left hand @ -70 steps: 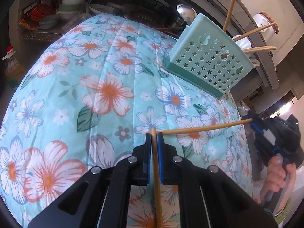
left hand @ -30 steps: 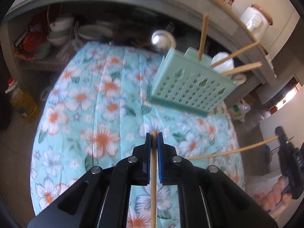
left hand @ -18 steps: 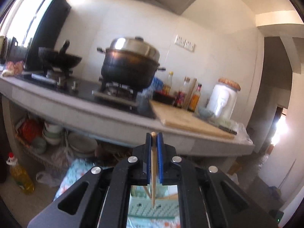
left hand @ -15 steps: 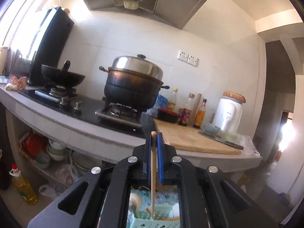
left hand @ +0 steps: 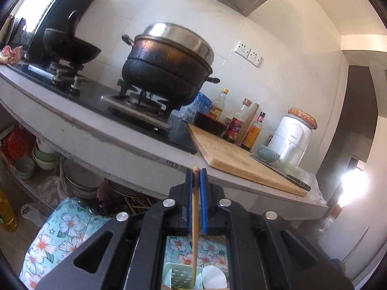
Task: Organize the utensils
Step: 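Carry both chopsticks above the holder, lower the left one in and open the left tool, then lower the chopstick into the holder and open the right tool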
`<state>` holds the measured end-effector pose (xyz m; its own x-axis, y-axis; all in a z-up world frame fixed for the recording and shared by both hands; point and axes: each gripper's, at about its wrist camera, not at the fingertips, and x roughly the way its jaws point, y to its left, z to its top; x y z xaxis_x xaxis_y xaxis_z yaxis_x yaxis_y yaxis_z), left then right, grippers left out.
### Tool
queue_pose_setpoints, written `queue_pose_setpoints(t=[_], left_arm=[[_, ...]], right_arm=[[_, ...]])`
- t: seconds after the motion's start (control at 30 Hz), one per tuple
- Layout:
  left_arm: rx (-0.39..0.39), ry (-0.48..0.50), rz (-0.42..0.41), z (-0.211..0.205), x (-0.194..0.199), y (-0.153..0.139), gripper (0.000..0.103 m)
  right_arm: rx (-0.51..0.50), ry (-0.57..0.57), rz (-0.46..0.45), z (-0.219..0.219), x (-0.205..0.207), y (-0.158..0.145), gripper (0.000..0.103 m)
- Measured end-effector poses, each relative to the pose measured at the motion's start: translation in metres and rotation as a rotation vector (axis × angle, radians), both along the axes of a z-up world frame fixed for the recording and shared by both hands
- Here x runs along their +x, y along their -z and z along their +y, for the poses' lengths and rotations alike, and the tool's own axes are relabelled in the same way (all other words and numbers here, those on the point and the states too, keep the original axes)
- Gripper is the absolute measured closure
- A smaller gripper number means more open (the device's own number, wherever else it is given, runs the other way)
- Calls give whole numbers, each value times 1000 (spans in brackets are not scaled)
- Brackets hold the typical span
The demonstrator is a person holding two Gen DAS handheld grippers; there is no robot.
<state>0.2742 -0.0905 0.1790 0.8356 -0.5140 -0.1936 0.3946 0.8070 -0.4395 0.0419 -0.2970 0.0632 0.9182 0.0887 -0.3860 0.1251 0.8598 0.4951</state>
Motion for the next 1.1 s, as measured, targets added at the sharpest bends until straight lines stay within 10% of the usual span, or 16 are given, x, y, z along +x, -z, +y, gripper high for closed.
queue_pose_setpoints(t=[0.27, 0.5, 1.1], left_arm=[[22, 14, 88, 1, 3, 46, 95], [3, -2, 53, 33, -29, 44, 72], [256, -3, 153, 96, -148, 122, 16]], right_arm=[[-25, -7, 6, 7, -2, -5, 97], [-63, -13, -12, 14, -6, -18, 98], [-249, -121, -332, 45, 20, -152, 98]])
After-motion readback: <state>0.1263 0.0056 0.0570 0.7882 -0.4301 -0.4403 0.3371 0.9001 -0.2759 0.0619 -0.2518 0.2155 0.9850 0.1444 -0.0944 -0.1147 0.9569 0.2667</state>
